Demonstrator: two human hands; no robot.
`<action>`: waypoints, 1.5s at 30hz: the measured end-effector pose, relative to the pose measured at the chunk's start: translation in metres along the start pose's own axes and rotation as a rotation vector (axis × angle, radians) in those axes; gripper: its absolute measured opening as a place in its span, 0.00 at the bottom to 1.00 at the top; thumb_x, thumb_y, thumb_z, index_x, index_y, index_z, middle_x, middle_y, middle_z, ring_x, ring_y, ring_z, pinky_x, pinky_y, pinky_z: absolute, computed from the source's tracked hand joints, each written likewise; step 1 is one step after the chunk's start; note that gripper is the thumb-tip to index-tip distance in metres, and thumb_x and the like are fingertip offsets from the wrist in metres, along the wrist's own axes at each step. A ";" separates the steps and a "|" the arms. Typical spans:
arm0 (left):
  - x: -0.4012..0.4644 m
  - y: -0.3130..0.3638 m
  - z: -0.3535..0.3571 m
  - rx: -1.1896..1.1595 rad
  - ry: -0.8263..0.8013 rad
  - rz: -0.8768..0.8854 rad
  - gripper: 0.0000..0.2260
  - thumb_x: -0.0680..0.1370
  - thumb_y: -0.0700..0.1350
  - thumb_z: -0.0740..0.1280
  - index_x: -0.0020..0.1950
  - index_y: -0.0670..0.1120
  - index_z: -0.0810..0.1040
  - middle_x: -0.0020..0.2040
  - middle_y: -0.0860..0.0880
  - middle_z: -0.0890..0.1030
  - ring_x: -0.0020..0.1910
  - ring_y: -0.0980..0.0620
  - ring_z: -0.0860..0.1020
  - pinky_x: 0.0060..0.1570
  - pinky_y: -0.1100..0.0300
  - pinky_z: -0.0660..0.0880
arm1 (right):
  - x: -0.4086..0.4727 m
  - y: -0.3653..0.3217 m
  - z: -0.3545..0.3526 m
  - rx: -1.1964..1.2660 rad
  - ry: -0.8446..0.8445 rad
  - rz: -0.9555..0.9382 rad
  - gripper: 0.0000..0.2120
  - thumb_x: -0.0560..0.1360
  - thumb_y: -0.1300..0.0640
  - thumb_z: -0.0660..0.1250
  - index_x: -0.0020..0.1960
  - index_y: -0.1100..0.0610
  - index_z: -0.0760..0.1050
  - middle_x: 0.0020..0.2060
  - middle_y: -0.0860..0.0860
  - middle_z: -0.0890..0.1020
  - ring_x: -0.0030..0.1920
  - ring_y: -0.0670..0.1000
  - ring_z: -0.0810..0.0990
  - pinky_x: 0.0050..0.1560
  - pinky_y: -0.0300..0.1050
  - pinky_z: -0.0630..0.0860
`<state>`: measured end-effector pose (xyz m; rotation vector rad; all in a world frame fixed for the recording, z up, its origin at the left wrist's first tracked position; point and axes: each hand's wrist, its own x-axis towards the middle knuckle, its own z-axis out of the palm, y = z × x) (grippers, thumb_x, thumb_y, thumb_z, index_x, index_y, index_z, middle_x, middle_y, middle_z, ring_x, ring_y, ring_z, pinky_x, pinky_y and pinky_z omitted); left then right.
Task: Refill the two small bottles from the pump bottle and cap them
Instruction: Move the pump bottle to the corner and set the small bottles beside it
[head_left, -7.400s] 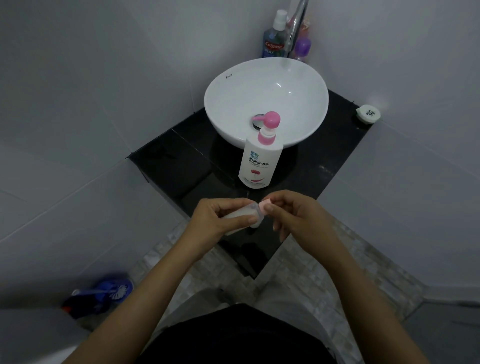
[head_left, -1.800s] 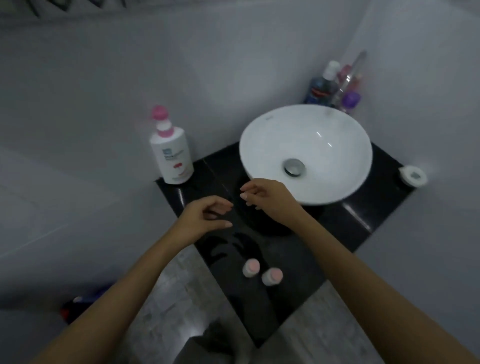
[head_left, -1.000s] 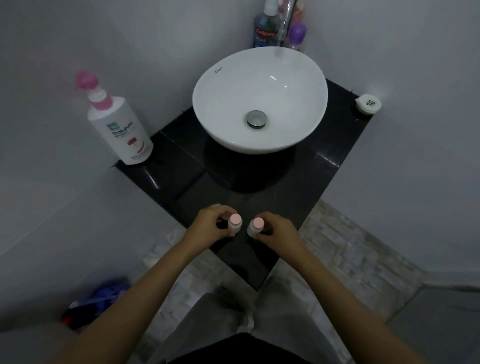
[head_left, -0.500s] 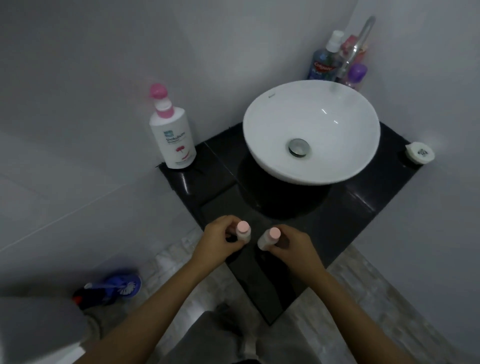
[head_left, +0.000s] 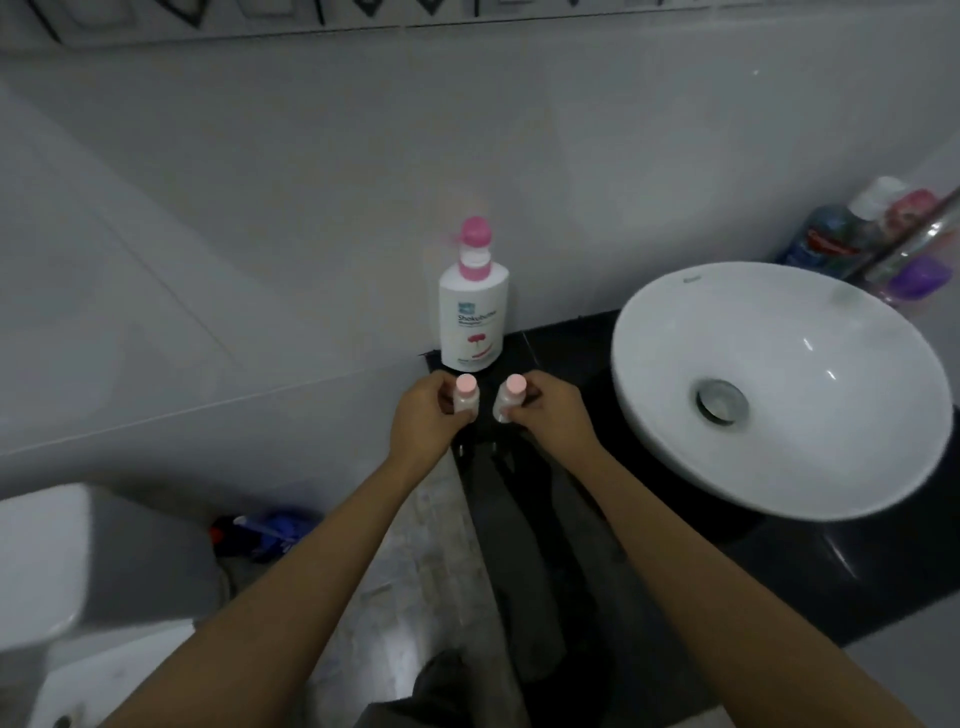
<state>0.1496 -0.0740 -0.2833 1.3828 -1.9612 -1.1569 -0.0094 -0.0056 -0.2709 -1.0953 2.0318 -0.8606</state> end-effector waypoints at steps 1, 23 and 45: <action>0.005 -0.001 0.002 0.001 0.013 -0.014 0.11 0.67 0.39 0.74 0.47 0.44 0.77 0.44 0.46 0.81 0.40 0.51 0.78 0.42 0.58 0.75 | 0.009 -0.001 0.004 -0.007 0.007 -0.006 0.11 0.68 0.61 0.74 0.50 0.57 0.78 0.45 0.52 0.83 0.48 0.51 0.82 0.54 0.51 0.79; 0.055 -0.008 0.032 -0.020 0.097 -0.143 0.12 0.66 0.46 0.74 0.45 0.45 0.76 0.43 0.47 0.82 0.41 0.49 0.80 0.44 0.46 0.79 | 0.071 -0.012 0.020 -0.091 -0.004 -0.022 0.06 0.73 0.59 0.69 0.48 0.60 0.77 0.46 0.56 0.83 0.47 0.54 0.81 0.50 0.50 0.80; 0.040 -0.021 0.018 0.011 -0.047 -0.186 0.26 0.63 0.40 0.79 0.58 0.41 0.73 0.51 0.45 0.77 0.50 0.48 0.75 0.50 0.56 0.74 | 0.048 -0.001 0.016 -0.242 -0.069 0.062 0.20 0.73 0.59 0.70 0.63 0.59 0.73 0.58 0.57 0.79 0.58 0.55 0.78 0.56 0.48 0.76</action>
